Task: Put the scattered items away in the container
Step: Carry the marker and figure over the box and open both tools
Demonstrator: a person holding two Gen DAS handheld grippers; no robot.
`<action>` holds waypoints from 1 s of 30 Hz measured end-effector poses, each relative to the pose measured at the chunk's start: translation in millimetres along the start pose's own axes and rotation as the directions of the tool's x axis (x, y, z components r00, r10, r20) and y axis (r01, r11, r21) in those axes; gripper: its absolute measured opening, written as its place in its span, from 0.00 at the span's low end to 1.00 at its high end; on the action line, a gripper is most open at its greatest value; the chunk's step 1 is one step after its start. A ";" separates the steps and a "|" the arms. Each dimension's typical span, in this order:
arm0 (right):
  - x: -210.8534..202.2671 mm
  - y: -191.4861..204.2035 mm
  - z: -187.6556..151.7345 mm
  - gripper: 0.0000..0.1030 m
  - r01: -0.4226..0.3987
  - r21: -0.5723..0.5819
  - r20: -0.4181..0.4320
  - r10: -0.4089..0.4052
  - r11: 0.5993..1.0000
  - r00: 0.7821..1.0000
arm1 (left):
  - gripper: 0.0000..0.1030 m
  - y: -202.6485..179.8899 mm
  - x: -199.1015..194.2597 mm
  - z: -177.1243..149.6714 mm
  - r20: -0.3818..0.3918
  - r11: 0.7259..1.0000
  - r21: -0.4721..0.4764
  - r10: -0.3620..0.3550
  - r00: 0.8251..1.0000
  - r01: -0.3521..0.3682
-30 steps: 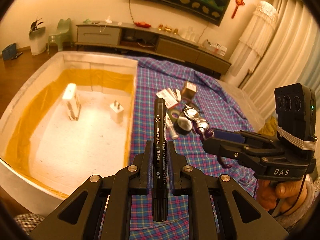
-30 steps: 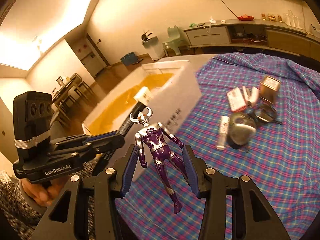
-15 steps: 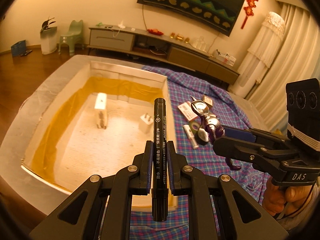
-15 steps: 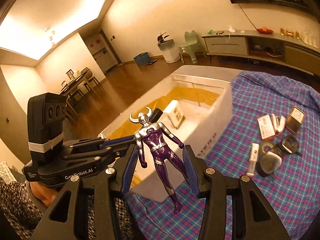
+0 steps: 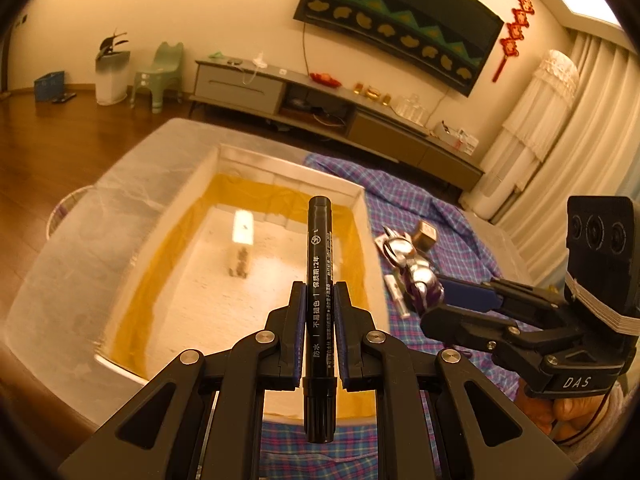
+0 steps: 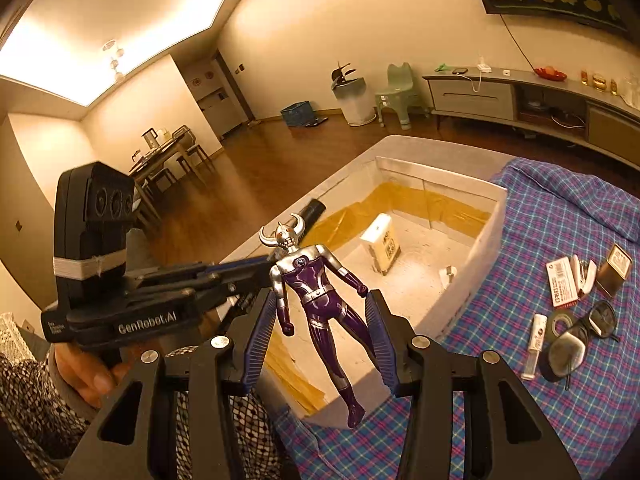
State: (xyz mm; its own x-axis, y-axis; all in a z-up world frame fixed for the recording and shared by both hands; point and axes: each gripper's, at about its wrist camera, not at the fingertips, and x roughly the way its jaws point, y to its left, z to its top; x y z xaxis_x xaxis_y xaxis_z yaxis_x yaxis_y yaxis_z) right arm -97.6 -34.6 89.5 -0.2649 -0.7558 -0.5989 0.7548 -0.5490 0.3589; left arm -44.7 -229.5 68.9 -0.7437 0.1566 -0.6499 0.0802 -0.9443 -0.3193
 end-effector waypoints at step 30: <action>89.6 22.1 10.0 0.46 0.008 -0.063 -0.131 -0.017 0.998 0.991 | 0.13 67.2 47.8 13.4 -0.165 0.994 0.002 0.105 0.981 -0.106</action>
State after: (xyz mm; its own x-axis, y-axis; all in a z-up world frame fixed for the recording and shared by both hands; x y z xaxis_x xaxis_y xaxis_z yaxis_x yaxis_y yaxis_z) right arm -110.7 -118.1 50.9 -0.1965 -0.6931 -0.6936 0.7889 -0.5318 0.3079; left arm -83.8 -289.3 25.7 -0.6113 0.1022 -0.7848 0.1576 -0.9560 -0.2473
